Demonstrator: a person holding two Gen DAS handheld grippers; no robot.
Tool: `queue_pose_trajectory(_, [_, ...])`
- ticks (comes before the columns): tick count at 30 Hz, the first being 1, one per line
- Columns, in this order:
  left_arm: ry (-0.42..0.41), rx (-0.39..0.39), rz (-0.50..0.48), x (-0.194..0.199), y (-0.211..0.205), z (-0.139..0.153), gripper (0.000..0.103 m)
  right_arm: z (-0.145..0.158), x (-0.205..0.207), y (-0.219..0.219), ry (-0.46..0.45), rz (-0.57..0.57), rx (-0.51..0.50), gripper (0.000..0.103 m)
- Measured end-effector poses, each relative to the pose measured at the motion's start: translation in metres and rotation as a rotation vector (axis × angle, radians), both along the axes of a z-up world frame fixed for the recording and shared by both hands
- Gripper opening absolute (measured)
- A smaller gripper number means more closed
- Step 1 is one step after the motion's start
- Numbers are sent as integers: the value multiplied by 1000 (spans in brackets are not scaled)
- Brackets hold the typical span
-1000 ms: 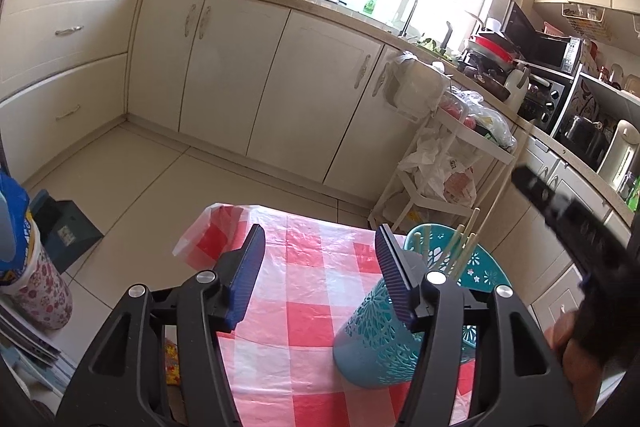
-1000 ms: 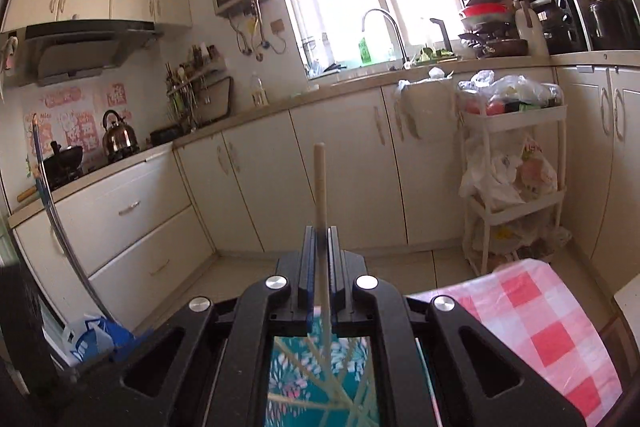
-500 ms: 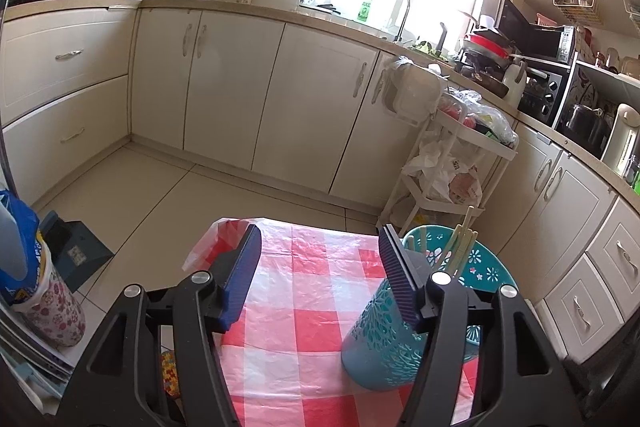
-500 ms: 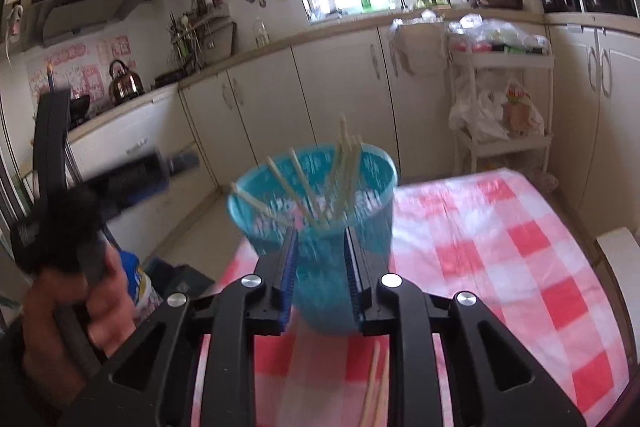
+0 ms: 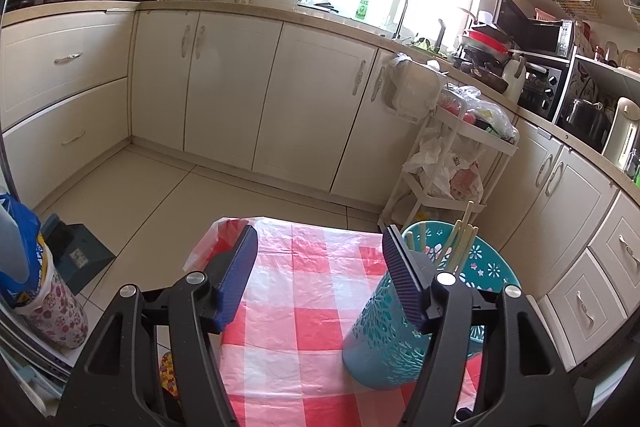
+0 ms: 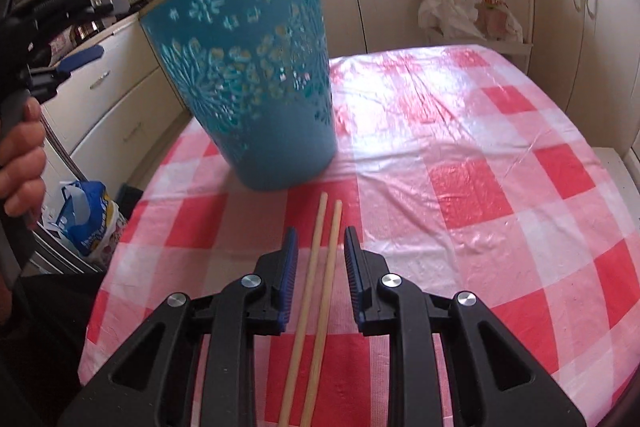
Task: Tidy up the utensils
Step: 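Grasp a loose stick on the cloth with the right gripper while the left gripper grasps the other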
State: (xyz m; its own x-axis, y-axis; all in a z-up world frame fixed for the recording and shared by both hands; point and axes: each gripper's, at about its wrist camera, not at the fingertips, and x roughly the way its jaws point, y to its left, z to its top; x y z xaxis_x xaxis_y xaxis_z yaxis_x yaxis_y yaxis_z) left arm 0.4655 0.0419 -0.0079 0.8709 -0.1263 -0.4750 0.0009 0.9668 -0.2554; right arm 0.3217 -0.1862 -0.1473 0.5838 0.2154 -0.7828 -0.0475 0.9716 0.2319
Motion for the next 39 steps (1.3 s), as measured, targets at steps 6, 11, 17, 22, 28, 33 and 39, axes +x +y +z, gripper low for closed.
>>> queue_pose_trajectory(6, [4,11,-4,2,-1,-1,63,-8,6,12,74,30,-59,24])
queue_pose_trajectory(11, [12,26,6,1,3,-5,63,-10,4,6,88,31,-60,11])
queue_pose_trajectory(17, [41,26,10,-25,9,-17,63,-5,-2,-13,90,6,-9,6])
queue_pose_trajectory(22, [150,48,-85,-62,-12,-51,64,-8,-7,-26,96,-11,33,6])
queue_pose_trajectory(28, [249,147,-244,-72,-72,-83,64,-7,-3,-22,112,21,-19,6])
queue_pose_trajectory(33, [301,190,-305,-69,-105,-97,64,-7,-9,-25,108,34,-43,6])
queue_pose_trajectory(39, [393,208,-318,-54,-128,-119,64,-4,-13,-33,88,18,-128,6])
